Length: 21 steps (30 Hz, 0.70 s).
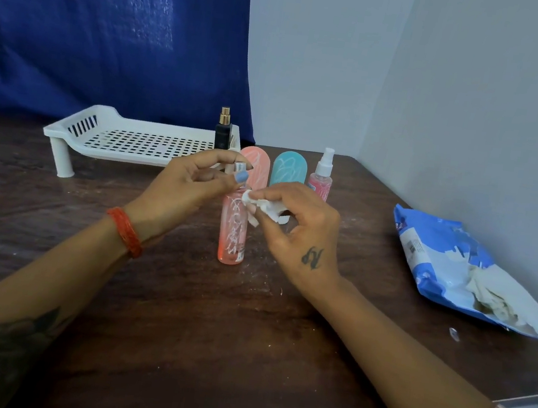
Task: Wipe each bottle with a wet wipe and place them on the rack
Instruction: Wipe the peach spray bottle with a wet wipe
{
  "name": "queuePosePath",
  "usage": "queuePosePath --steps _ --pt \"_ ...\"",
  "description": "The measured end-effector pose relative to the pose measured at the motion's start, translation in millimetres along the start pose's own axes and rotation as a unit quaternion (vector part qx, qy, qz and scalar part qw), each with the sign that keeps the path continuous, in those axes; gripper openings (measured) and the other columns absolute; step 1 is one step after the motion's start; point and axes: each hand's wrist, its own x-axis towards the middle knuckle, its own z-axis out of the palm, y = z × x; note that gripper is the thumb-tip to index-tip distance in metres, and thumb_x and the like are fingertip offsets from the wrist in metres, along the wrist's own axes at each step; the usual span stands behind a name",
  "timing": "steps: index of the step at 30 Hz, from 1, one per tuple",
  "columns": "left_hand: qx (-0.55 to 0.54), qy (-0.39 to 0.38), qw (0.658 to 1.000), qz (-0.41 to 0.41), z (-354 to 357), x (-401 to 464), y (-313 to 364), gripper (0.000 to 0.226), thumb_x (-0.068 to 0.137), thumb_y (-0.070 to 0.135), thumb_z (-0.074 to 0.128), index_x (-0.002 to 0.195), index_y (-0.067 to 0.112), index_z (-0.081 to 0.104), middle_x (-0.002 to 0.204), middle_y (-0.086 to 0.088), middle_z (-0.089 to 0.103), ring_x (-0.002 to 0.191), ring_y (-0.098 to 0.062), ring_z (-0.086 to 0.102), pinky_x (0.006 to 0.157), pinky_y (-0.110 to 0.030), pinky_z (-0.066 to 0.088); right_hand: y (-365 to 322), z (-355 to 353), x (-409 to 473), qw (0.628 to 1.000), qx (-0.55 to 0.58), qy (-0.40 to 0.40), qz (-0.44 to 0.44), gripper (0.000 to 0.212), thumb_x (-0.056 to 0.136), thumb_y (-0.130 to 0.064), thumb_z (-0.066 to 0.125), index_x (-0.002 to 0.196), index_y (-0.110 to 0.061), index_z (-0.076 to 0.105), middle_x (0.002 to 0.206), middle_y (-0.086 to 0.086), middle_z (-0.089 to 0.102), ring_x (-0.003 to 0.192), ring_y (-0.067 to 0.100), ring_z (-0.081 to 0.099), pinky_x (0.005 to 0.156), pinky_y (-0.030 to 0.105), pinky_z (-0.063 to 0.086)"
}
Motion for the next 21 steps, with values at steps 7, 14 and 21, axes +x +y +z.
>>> queuePosePath --steps 7,14,21 --pt "0.001 0.008 1.0 0.001 0.3 0.0 -0.4 0.027 0.072 0.032 0.061 0.099 0.029 0.064 0.084 0.009 0.074 0.085 -0.006 0.069 0.083 -0.022 0.049 4.9 -4.2 -3.0 0.999 -0.003 -0.044 -0.012 0.012 0.075 -0.008 0.073 0.087 -0.005 0.073 0.084 0.005 0.071 0.079 0.009 0.064 0.072 0.018 0.052" --pt "0.002 0.005 1.0 0.009 2.3 -0.7 0.4 0.027 0.075 0.032 0.06 0.101 0.028 0.063 0.077 0.005 0.073 0.078 -0.004 0.068 0.073 -0.01 0.049 -1.5 0.2 0.9 1.0 -0.015 -0.012 -0.021 0.015 0.077 -0.007 0.072 0.092 -0.004 0.072 0.089 0.008 0.07 0.084 0.013 0.064 0.076 0.016 0.049" --pt "0.005 0.011 1.0 0.004 2.0 -0.6 0.6 0.026 0.076 0.031 0.061 0.102 0.028 0.063 0.082 0.0 0.072 0.079 -0.005 0.068 0.075 -0.012 0.05 1.4 -4.0 -2.6 0.998 -0.037 -0.045 -0.032 0.014 0.076 -0.008 0.073 0.09 -0.005 0.072 0.087 0.007 0.07 0.081 0.013 0.064 0.072 0.022 0.053"
